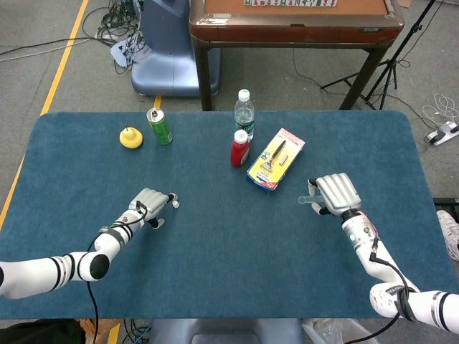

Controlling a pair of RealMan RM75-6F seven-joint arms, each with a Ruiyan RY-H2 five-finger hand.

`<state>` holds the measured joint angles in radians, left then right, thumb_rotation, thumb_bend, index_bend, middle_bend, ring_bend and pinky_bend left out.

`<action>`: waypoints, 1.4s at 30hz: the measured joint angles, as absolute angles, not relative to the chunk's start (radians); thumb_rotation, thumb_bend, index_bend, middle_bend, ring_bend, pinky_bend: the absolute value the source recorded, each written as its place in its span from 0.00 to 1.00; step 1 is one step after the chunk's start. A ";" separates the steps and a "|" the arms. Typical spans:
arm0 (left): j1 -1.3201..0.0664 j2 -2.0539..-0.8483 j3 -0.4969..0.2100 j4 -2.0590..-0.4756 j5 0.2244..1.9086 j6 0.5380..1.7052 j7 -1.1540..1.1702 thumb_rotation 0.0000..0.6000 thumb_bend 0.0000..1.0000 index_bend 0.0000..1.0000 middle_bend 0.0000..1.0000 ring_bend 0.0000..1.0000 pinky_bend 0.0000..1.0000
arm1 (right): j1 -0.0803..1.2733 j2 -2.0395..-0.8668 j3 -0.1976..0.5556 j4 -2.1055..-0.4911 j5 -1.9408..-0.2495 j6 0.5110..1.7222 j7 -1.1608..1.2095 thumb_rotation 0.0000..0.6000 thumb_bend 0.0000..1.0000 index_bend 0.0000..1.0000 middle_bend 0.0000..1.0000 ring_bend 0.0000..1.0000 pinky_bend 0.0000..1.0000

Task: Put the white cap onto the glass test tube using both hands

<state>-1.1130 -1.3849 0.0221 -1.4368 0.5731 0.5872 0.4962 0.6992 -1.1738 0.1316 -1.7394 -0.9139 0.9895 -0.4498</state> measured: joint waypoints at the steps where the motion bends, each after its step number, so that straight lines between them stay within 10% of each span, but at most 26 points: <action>1: -1.116 -1.384 0.027 -1.440 0.570 0.588 0.497 1.00 0.35 0.18 0.99 1.00 1.00 | 0.699 -1.174 0.131 -1.738 -0.914 0.989 -0.449 1.00 1.00 0.78 1.00 1.00 1.00; 42: -1.141 -1.338 0.112 -1.572 0.564 0.687 0.525 1.00 0.35 0.18 0.96 1.00 1.00 | 0.693 -1.172 0.122 -1.736 -0.911 0.988 -0.440 1.00 1.00 0.78 1.00 1.00 1.00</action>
<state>-1.1407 -1.3383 0.1123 -1.5720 0.5641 0.6868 0.5249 0.6933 -1.1721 0.1216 -1.7363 -0.9109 0.9878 -0.4403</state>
